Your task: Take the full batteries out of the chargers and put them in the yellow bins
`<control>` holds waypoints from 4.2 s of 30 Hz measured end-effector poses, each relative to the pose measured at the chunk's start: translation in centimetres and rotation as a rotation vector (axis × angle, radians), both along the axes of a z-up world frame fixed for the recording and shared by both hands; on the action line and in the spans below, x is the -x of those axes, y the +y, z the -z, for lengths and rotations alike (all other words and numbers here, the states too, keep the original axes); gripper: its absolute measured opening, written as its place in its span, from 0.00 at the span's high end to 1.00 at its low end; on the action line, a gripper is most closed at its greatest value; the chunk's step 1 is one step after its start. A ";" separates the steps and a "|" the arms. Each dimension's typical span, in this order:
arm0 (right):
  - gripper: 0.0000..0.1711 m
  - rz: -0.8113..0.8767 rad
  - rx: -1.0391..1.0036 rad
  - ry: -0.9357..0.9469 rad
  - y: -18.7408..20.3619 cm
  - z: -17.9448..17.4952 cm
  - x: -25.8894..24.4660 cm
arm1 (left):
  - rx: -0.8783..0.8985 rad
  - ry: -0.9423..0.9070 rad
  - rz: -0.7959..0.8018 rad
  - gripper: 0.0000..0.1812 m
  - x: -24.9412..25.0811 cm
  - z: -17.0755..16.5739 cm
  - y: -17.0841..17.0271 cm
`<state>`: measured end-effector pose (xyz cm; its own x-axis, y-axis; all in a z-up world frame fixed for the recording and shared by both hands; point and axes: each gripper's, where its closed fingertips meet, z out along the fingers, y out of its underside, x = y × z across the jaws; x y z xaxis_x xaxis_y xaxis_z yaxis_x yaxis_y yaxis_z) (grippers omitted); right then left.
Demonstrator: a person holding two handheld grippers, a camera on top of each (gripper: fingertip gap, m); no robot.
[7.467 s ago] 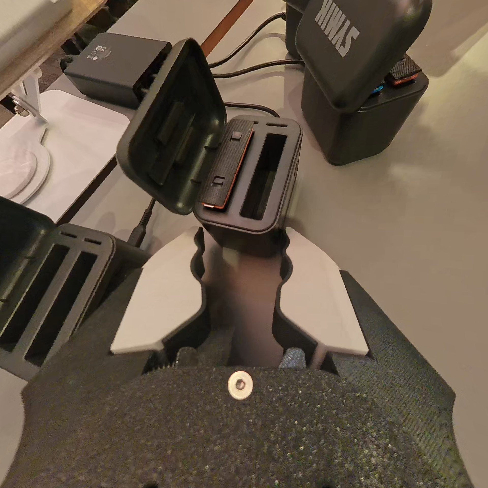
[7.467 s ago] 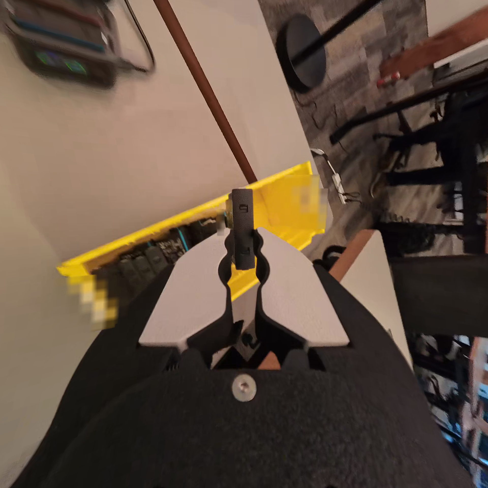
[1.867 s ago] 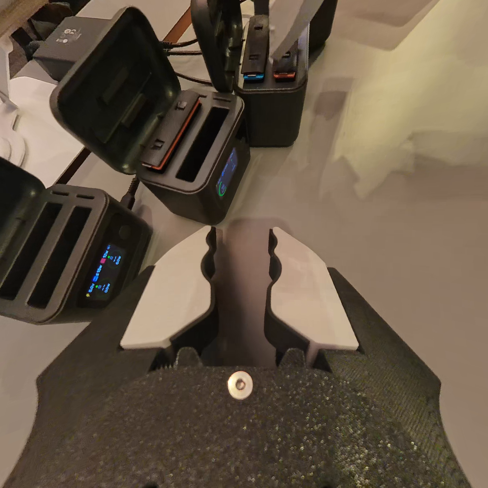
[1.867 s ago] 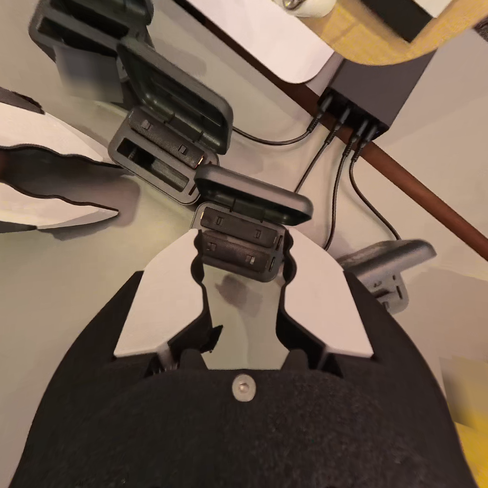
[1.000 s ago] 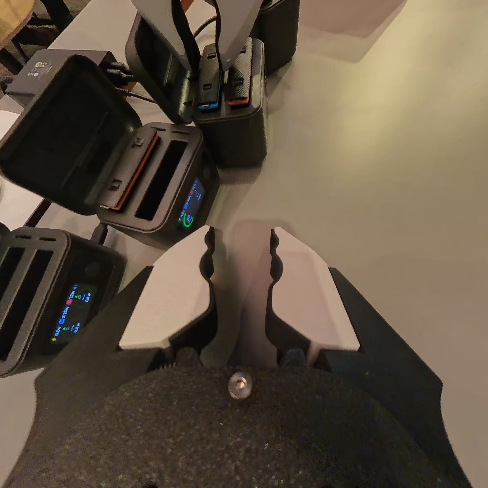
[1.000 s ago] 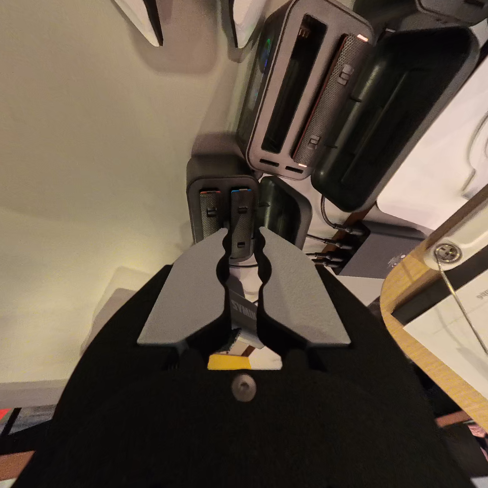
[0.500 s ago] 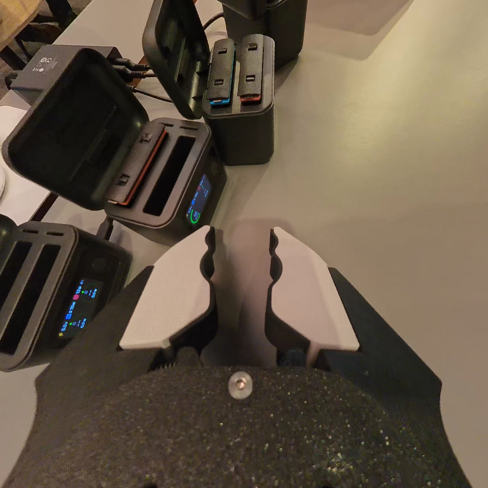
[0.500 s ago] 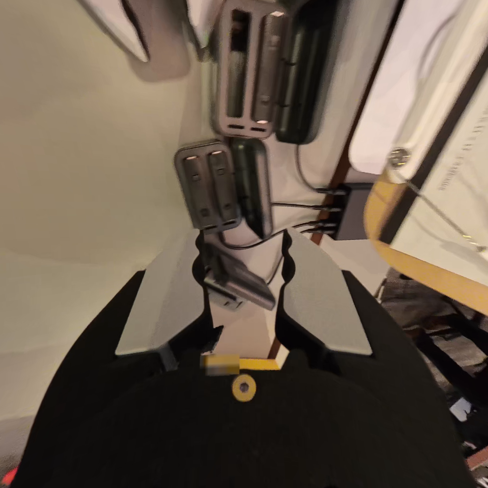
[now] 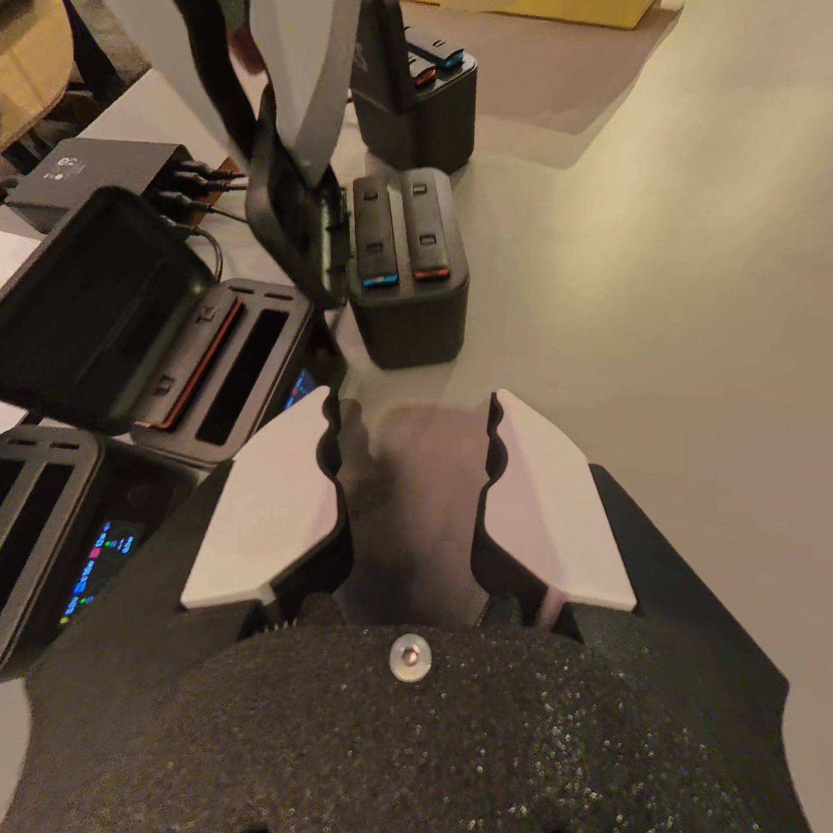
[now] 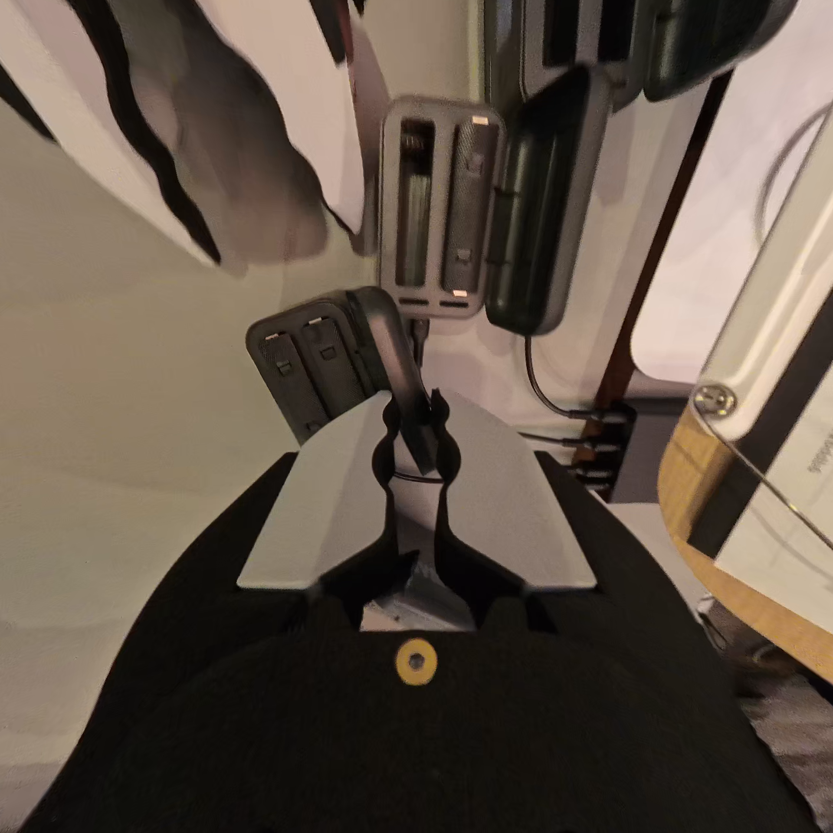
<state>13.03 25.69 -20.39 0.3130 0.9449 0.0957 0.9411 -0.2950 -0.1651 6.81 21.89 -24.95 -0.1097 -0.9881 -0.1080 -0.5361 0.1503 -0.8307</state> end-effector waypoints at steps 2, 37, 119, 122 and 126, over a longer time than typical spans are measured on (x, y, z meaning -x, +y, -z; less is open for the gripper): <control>0.92 0.019 0.011 0.028 0.0 0.1 1.1 | 0.008 -0.004 -0.022 0.62 -0.4 -0.1 -0.1; 0.83 0.001 -0.007 0.064 -2.2 0.5 5.6 | 0.072 0.061 -0.222 0.69 -1.0 0.9 1.6; 0.67 0.974 -0.356 0.500 -1.6 -4.2 2.9 | 0.080 0.050 -0.390 0.69 -1.7 1.0 1.3; 0.67 0.971 -0.361 0.507 -1.7 -4.4 2.9 | 0.080 0.050 -0.389 0.69 -1.7 1.0 1.3; 0.66 0.930 -0.379 0.548 -2.1 -5.3 3.0 | 0.074 0.053 -0.375 0.69 -1.7 0.9 1.2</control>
